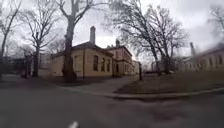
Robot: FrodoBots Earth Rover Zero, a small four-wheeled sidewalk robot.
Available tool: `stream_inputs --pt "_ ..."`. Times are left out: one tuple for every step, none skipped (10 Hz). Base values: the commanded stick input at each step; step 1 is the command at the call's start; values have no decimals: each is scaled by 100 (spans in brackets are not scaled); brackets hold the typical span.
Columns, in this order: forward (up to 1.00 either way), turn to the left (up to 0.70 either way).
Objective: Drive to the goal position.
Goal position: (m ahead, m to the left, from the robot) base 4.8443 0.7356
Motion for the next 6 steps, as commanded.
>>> stream_inputs --pt "100 0" --pt "100 0" --pt "100 0" --pt "100 0" --pt "100 0" --pt "100 0"
